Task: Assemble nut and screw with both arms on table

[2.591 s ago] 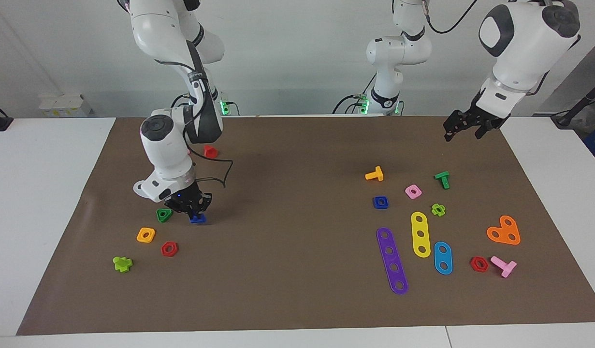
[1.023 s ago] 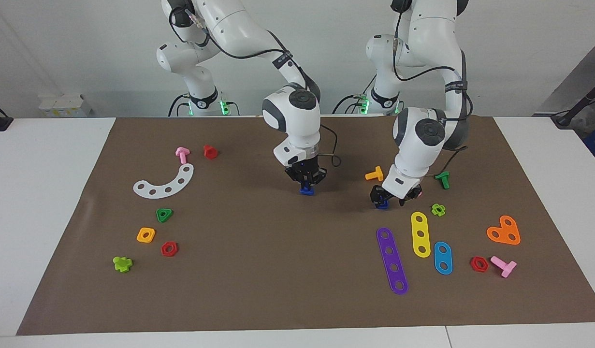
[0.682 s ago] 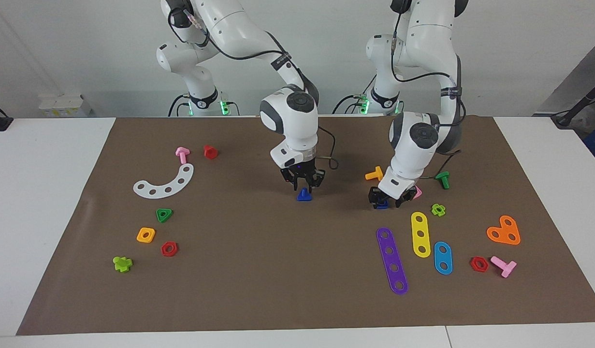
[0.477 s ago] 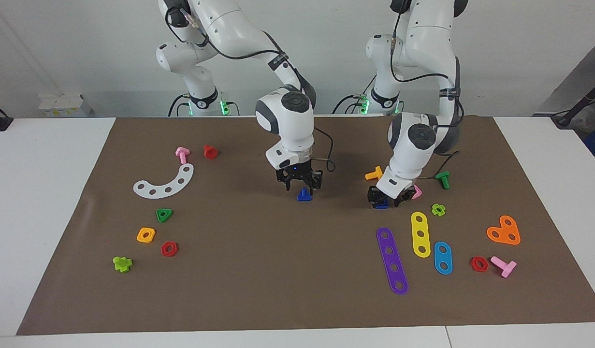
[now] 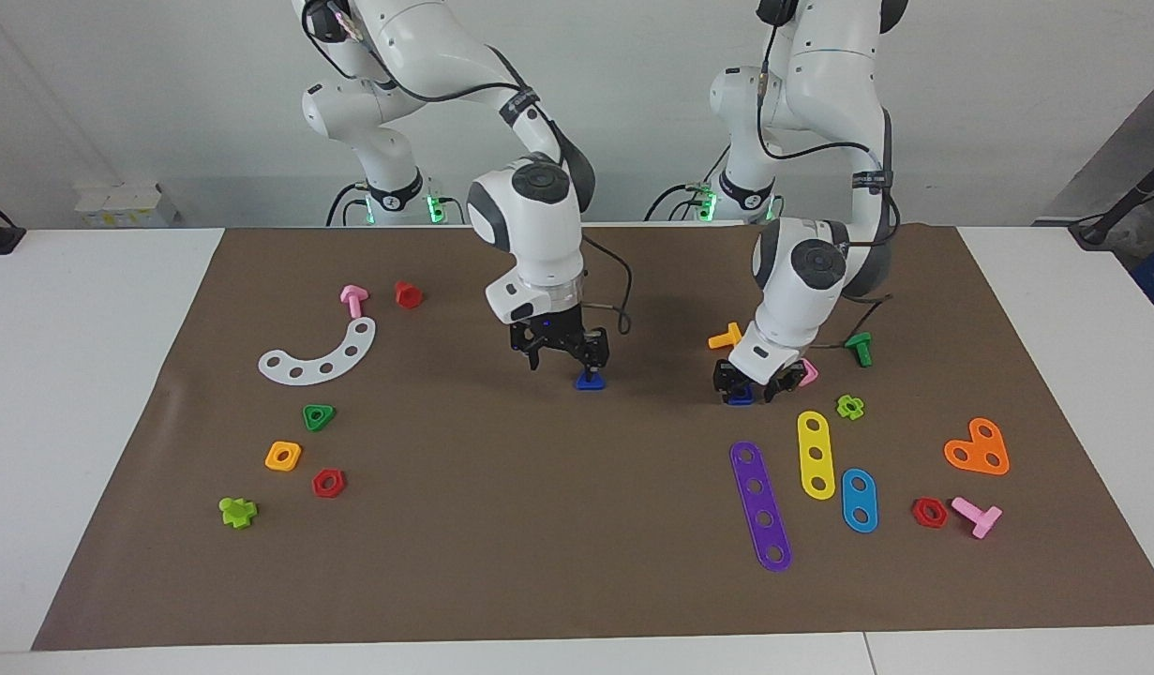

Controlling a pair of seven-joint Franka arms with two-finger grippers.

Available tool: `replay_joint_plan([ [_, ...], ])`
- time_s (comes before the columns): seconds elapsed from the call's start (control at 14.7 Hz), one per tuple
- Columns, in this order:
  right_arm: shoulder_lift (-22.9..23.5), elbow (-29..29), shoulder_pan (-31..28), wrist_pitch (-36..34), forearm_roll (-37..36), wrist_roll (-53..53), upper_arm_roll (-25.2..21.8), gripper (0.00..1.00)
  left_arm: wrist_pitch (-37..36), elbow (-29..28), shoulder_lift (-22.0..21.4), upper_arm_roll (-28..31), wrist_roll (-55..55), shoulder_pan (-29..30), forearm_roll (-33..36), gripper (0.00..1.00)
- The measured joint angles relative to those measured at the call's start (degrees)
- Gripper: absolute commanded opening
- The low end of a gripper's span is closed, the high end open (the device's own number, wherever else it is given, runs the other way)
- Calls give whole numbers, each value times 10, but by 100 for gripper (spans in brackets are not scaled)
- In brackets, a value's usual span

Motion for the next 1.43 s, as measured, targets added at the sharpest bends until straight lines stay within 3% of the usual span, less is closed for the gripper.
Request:
replay_joint_plan([
  [0.55, -126, -9, -157, -141, 19, -262, -2, 99, -1, -6, 0, 0, 31, -6, 0, 58],
  [0.61, -134, 1, -167, -165, 28, -282, -3, 99, -1, -6, 0, 0, 34, -6, 0, 51],
  [0.89, -129, 99, -188, -284, 33, -313, -4, 99, -5, -7, -2, 1, 39, -6, 0, 2],
  [1.16, -92, 205, -192, -379, 33, -317, -4, 100, -20, -1, -4, 1, 40, -6, 0, 0],
  [1.43, -74, 216, -194, -408, 33, -327, -3, 100, -70, 42, -5, 0, -24, -24, 0, 0],
])
